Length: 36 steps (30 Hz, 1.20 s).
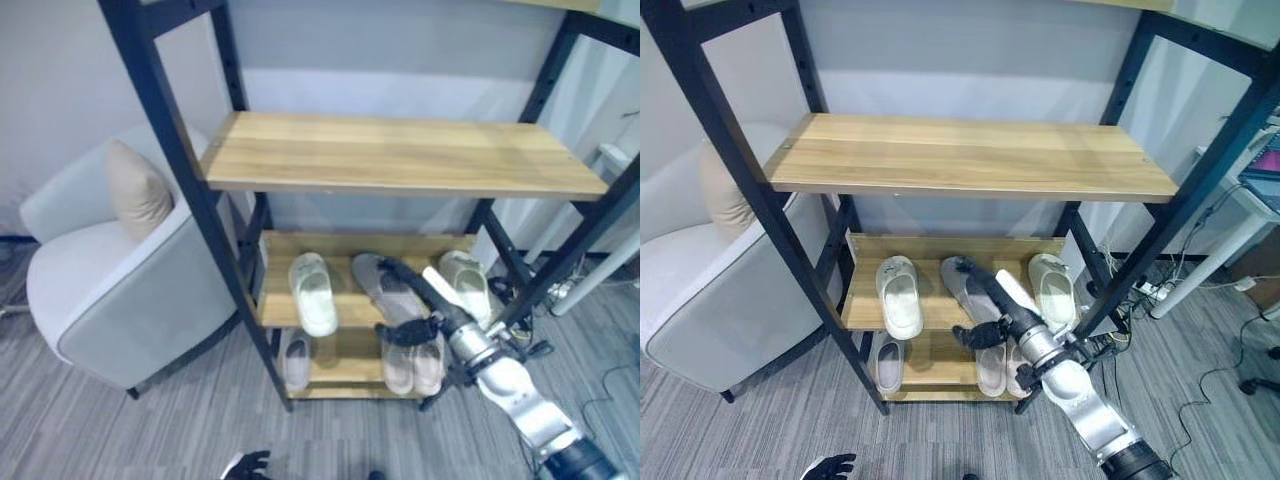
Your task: Arrange the slippers neatly on the shoe rack.
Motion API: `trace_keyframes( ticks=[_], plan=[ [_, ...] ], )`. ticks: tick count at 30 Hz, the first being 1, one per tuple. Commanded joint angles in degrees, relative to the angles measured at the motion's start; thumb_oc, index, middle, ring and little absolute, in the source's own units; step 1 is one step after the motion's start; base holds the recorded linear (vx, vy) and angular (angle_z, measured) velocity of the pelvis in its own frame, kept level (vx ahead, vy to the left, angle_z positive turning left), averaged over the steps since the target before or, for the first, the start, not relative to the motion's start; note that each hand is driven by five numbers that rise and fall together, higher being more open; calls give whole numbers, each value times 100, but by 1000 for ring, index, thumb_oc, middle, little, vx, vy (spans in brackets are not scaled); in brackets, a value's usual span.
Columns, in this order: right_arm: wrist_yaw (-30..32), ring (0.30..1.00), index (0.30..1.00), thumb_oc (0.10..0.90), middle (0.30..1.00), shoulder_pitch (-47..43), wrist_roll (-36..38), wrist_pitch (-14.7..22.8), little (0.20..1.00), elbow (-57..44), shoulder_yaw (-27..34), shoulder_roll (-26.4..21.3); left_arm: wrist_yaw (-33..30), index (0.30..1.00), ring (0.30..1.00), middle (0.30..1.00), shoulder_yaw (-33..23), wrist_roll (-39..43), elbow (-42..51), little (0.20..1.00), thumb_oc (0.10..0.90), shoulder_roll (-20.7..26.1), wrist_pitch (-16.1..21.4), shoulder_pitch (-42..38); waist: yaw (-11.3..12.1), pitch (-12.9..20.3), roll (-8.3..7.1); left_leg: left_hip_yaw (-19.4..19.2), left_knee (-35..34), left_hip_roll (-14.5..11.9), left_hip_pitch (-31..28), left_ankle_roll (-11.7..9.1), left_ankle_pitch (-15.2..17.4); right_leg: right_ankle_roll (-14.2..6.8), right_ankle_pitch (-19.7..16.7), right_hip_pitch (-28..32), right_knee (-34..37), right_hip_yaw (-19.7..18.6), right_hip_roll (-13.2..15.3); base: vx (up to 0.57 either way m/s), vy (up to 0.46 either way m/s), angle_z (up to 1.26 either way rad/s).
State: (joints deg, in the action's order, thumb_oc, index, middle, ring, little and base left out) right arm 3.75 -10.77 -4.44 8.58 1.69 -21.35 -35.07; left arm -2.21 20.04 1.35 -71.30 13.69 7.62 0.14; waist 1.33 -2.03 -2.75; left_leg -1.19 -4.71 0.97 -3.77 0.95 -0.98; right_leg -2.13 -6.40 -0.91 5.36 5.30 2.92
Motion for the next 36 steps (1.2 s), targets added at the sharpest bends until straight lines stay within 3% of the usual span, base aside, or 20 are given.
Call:
trace_keyframes(
  ticks=[1,15,25,26,27,28,36],
  plan=[
    [759,900,900,800,900,-1297,-415,402,900,173,428,-290,80,900,900,900,301,-321,-334,900,800,-396,64,-99,235,-138,-114,162,-29,-89,208,-310,156,-449,754,454,-60,108,36,-21,10,8],
    [1337,900,900,800,900,-3004,-1082,74,900,2458,-401,-794,6,900,900,900,519,-145,-237,900,800,-334,100,-372,548,-585,-248,401,-29,-71,768,-339,-58,-437,680,23,-99,335,17,-52,-3,13],
    [1456,900,900,800,900,-4108,-1231,-136,900,3917,-1172,-484,-134,900,900,900,678,63,-151,900,800,-263,153,-525,732,-700,-344,476,-29,-63,929,-359,-127,-424,641,-105,-94,376,-1,-12,-10,5],
    [1461,587,587,591,587,-4218,-1151,-142,587,4104,-1216,-381,-142,900,900,900,705,84,-153,900,800,-261,161,-547,757,-698,-347,484,-29,-61,931,-358,-132,-418,643,-101,-90,380,-7,0,0,0],
    [1454,331,331,420,331,-4297,-1118,-139,331,4236,-1267,-336,-153,900,900,900,707,99,-159,900,800,-261,163,-553,772,-699,-353,487,-29,-61,931,-363,-136,-416,645,-98,-85,382,-9,0,0,0],
    [1456,300,300,400,300,-4308,-1115,-134,300,4247,-1275,-331,-153,900,900,900,703,99,-159,900,800,-263,163,-555,769,-701,-352,487,-29,-61,931,-363,-136,-416,645,-98,-85,381,-9,0,0,0],
    [1351,300,300,400,300,-4180,-991,-121,300,4327,-1348,-111,-162,900,900,900,658,102,-209,900,800,-277,137,-490,765,-624,-349,529,-29,-66,846,-388,-112,-402,687,1,-59,433,-26,13,-3,5]
  ],
)
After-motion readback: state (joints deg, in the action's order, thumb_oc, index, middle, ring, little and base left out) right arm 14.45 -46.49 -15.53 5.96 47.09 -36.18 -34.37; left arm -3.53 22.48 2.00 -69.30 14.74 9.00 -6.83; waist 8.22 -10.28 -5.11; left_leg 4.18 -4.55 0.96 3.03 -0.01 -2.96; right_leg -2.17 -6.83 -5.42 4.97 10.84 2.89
